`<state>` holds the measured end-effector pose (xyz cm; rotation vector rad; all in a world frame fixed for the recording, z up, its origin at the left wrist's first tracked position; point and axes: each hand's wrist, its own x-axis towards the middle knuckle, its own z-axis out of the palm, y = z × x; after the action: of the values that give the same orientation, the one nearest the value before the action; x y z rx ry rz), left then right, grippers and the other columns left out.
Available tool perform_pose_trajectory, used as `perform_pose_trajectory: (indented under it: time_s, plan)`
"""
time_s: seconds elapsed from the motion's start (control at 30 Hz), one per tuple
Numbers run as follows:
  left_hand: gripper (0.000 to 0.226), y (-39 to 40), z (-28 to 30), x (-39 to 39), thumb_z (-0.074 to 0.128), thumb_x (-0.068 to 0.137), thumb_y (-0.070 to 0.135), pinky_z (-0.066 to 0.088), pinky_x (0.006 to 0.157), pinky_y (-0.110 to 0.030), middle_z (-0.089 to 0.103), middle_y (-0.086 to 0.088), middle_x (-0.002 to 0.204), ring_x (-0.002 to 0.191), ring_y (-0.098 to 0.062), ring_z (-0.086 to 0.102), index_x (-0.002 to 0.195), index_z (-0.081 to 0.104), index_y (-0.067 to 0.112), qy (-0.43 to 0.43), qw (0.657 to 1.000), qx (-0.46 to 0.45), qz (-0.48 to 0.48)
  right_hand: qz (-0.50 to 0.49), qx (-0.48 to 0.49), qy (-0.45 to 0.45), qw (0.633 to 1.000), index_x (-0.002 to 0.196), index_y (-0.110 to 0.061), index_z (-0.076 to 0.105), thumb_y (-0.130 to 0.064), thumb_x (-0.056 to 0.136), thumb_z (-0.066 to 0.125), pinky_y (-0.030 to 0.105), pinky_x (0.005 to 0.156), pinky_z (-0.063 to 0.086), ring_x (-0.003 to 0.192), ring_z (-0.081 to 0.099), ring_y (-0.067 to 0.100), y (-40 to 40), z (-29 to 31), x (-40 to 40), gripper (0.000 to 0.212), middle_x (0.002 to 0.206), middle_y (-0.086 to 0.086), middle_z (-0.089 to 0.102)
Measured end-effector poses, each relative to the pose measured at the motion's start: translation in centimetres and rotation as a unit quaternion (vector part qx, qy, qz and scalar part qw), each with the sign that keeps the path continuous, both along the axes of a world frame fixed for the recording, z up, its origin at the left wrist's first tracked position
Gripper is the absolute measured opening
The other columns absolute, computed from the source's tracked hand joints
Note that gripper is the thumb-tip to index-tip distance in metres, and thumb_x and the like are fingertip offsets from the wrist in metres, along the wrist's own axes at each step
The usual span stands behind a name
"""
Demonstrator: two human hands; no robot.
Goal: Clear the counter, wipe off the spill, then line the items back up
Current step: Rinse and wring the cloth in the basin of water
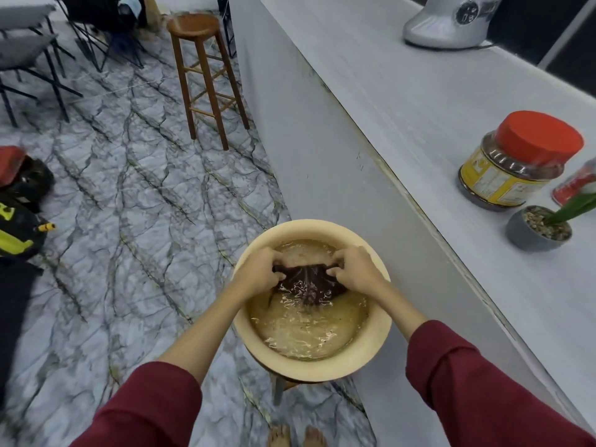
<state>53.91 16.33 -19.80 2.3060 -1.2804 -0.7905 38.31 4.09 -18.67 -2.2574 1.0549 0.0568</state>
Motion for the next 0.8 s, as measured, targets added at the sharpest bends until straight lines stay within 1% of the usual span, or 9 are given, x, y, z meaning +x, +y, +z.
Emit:
perform_pose_trajectory:
  time_s: [0.1,0.2,0.3,0.4,0.47,0.53,0.67,0.77,0.8]
  plan:
    - [0.034,0.3,-1.0,-0.9,0.064,0.078,0.004,0.049,0.083,-0.030,0.069,-0.005,0.108,0.100,-0.021,0.061,0.107,0.066,0.019,-0.026,0.999,0.035,-0.021,0.023,-0.003,0.056,0.998,0.096,-0.003,0.069,-0.005,0.083,0.060,0.034,0.079,0.053,0.092,0.064,0.025,0.9,-1.8,-0.1,0.017,0.095,0.011,0.070]
    - [0.040,0.3,-1.2,-1.6,0.060,0.076,-0.002,0.053,0.082,-0.036,0.068,-0.007,0.108,0.098,-0.022,0.062,0.110,0.065,0.019,-0.031,0.998,0.049,-0.030,0.024,0.012,0.072,0.997,0.099,0.000,0.067,-0.001,0.080,0.058,0.037,0.082,0.054,0.095,0.063,0.028,1.2,-2.2,-0.1,0.021,0.099,0.014,0.069]
    - [0.028,0.1,-0.5,-1.2,0.067,0.078,0.003,0.050,0.084,-0.030,0.068,-0.005,0.110,0.101,-0.019,0.061,0.104,0.068,0.013,-0.023,0.999,0.036,-0.016,0.006,0.015,0.031,0.999,0.095,-0.001,0.070,-0.006,0.081,0.062,0.032,0.080,0.052,0.092,0.063,0.024,0.7,-1.3,-0.1,0.017,0.094,0.011,0.071]
    - [0.026,0.2,1.7,-0.2,0.072,0.076,0.007,0.044,0.083,-0.021,0.069,-0.001,0.109,0.100,-0.015,0.062,0.101,0.071,0.013,0.016,1.000,-0.008,0.003,-0.021,0.012,-0.031,0.999,0.091,-0.005,0.072,-0.014,0.081,0.067,0.025,0.064,0.040,0.073,0.055,0.017,-0.1,1.5,-0.5,0.014,0.074,0.005,0.064]
    - [0.024,0.4,3.9,0.3,0.072,0.075,0.006,0.042,0.081,-0.017,0.071,-0.002,0.104,0.095,-0.013,0.063,0.098,0.073,0.013,0.026,0.999,-0.045,0.015,-0.023,-0.002,-0.078,0.997,0.089,-0.004,0.073,-0.015,0.080,0.069,0.025,0.064,0.037,0.072,0.053,0.017,-0.8,3.7,-0.8,0.015,0.074,0.008,0.063]
    - [0.022,0.8,6.3,0.7,0.072,0.075,0.005,0.040,0.076,-0.012,0.071,-0.003,0.095,0.087,-0.010,0.062,0.095,0.074,0.012,0.023,0.997,-0.077,0.020,-0.015,-0.014,-0.107,0.994,0.089,-0.004,0.074,-0.015,0.080,0.069,0.028,0.068,0.039,0.075,0.056,0.020,-1.3,6.0,-1.2,0.015,0.078,0.012,0.066]
    - [0.021,1.5,10.6,1.1,0.073,0.075,0.006,0.047,0.074,-0.021,0.071,-0.003,0.086,0.080,-0.010,0.064,0.094,0.074,0.014,0.047,0.990,-0.125,0.038,0.002,0.014,-0.157,0.988,0.089,-0.003,0.072,-0.008,0.082,0.066,0.026,0.069,0.043,0.074,0.059,0.017,-1.5,10.4,-2.1,0.011,0.079,0.007,0.066]
    - [0.025,0.8,11.9,-0.3,0.072,0.075,0.004,0.048,0.066,-0.008,0.069,0.000,0.083,0.067,0.005,0.062,0.098,0.071,0.011,0.105,0.982,-0.151,0.047,-0.015,0.037,-0.175,0.984,0.088,-0.005,0.073,-0.008,0.080,0.069,0.022,0.065,0.045,0.074,0.058,0.016,-0.1,11.8,-1.5,0.011,0.079,0.006,0.066]
    - [0.027,0.3,11.8,-1.1,0.072,0.075,0.003,0.048,0.065,-0.007,0.068,-0.001,0.082,0.066,0.003,0.061,0.102,0.071,0.009,0.126,0.979,-0.155,0.045,-0.026,0.047,-0.182,0.982,0.088,-0.006,0.074,-0.009,0.078,0.070,0.023,0.065,0.044,0.073,0.057,0.016,0.6,11.7,-1.1,0.010,0.078,0.008,0.067]
